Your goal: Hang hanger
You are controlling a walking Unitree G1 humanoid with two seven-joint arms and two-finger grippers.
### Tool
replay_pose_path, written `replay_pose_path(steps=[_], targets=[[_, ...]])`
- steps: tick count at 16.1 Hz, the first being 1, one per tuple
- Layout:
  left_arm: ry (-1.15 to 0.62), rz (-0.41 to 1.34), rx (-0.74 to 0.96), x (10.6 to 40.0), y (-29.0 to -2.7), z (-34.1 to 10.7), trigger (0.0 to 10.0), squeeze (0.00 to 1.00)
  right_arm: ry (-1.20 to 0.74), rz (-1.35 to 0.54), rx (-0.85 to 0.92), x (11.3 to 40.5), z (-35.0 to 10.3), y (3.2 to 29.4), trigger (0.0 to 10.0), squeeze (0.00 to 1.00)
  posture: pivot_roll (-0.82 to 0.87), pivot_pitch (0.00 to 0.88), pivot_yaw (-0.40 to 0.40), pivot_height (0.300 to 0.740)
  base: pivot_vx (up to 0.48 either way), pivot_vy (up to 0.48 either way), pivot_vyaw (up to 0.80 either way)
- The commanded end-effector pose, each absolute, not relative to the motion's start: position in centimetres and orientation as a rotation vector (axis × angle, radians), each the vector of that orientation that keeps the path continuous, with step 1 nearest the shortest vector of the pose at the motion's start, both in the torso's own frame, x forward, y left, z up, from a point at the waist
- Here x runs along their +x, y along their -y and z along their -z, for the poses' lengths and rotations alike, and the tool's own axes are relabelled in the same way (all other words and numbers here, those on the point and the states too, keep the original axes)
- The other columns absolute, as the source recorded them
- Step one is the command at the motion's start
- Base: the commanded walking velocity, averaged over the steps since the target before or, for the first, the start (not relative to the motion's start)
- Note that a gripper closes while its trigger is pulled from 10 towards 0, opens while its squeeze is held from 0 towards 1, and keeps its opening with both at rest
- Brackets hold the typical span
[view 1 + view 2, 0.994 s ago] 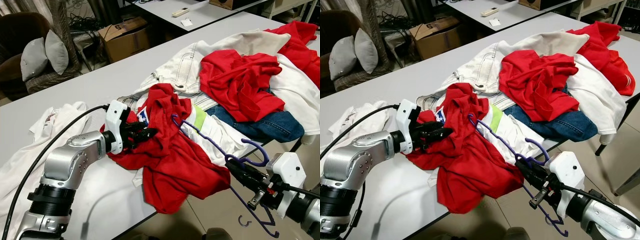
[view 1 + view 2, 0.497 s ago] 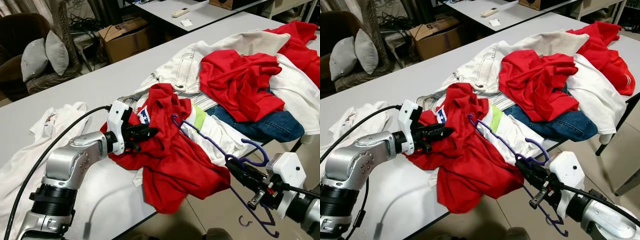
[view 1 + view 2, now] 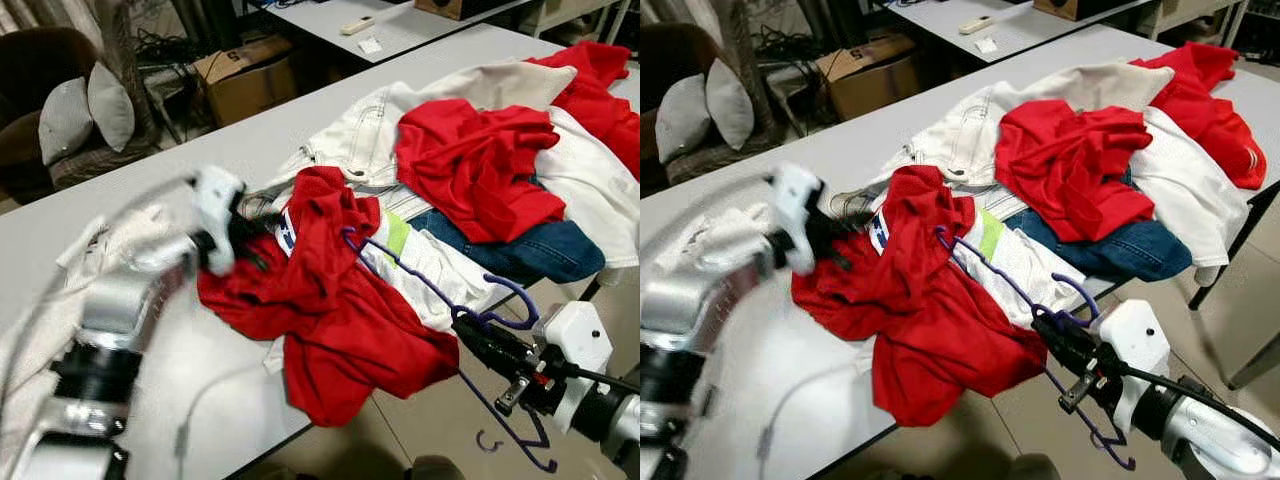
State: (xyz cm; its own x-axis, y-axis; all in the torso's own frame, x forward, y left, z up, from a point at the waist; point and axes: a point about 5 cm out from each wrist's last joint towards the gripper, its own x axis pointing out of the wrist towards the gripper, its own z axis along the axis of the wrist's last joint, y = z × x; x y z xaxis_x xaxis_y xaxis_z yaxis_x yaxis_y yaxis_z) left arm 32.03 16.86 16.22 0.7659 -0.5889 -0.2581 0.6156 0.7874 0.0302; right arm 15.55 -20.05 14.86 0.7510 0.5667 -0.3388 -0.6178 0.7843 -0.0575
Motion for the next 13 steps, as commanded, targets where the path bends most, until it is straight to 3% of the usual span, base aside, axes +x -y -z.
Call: replay_pose_path(steps=[1,4,5,6,7,8,9,13], targets=[[-0.104,0.564,0.269,33.3,-17.9,-18.5,0.0,0.00,-0.301,-0.640,-0.173,15.8,-14.9,20.0,10.0,0.00,-0.32,0.000,0.186,0.740,0.000,0.000,0.00],[-0.008,0.505,0.276,34.1,-18.8,-21.2,0.0,0.00,-0.298,-0.642,-0.168,15.9,-14.8,19.8,10.0,0.00,-0.31,0.000,0.189,0.740,0.000,0.000,0.00],[-0.065,0.600,0.128,33.5,-18.0,-20.6,0.0,0.00,-0.298,-0.643,-0.163,15.8,-14.8,19.7,10.0,0.00,-0.31,0.000,0.190,0.740,0.000,0.000,0.00],[-0.210,0.749,0.011,32.0,-16.7,-18.6,4.9,0.00,-0.300,-0.644,-0.156,15.8,-14.7,19.6,10.0,0.00,-0.31,0.000,0.190,0.740,0.000,0.000,0.00],[-0.234,0.795,-0.027,31.4,-16.1,-17.6,10.0,0.00,-0.300,-0.644,-0.154,15.7,-14.7,19.6,10.0,0.00,-0.30,0.000,0.188,0.740,0.000,0.000,0.00],[-0.211,0.796,-0.080,31.3,-15.8,-17.3,10.0,0.00,-0.299,-0.643,-0.151,15.7,-14.7,19.6,10.0,0.00,-0.30,0.000,0.188,0.740,0.000,0.000,0.00],[-0.153,0.800,-0.133,31.1,-15.2,-16.9,10.0,1.00,-0.300,-0.643,-0.145,15.7,-14.6,19.5,10.0,0.00,-0.30,0.000,0.181,0.740,0.000,0.000,0.00],[-0.084,0.812,-0.143,30.0,-14.4,-16.0,10.0,1.00,-0.295,-0.655,-0.122,15.5,-14.3,18.7,10.0,0.00,-0.30,0.000,0.174,0.740,0.000,0.000,0.00]])
